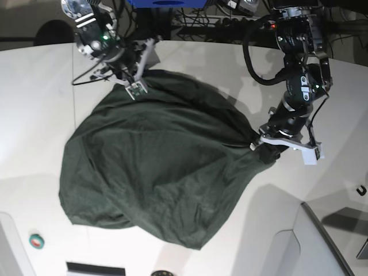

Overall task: Layout the t-shirt on the table in an organized manner, then fold the t-shirt properly
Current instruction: 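Reach the right gripper to the shirt's opposite edge and grasp it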

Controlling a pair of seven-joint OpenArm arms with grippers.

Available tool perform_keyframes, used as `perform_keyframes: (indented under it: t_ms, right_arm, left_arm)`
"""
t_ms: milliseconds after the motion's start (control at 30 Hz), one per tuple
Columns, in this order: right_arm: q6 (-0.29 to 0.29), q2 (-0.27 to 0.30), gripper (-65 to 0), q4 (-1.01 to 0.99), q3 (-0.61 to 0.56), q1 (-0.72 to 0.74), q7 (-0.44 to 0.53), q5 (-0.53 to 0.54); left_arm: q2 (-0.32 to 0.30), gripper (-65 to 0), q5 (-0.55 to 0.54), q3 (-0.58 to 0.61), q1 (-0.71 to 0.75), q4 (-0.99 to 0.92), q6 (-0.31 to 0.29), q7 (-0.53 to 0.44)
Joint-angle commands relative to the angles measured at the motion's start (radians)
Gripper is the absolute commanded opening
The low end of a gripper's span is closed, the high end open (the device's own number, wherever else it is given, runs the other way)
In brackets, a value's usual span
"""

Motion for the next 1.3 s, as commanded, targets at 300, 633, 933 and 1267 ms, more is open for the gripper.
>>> perform_keyframes:
  t_ms: [300,633,933,1267]
  right_arm:
    - [-0.001,0.051,-64.7,0.033,0.002,-0.017,-0.075,0.006]
    - [-0.008,-0.022,-64.4,0.118,0.077,-0.065,-0.178,0.006]
    - [0.003,-0.012,-64.5,0.256,0.341,-0.06,-0.276,0.004]
    - [0.005,0.077,-64.7,0.312,0.456,0.041,-0.408,0.006]
  left_arm:
    - [-0.079,-65.0,-0.009,-0.001,0.014,-0.169,-0.007,-0.025]
    - [-0.101,-65.0,-0.009,-0.067,0.022,-0.265,-0.007,-0.028]
    - [-0.102,-65.0,-0.009,-0.15,0.014,-0.187,-0.007,-0.02]
    - [-0.079,-65.0,-0.009,-0.141,0.013,-0.143,-0.007,-0.02]
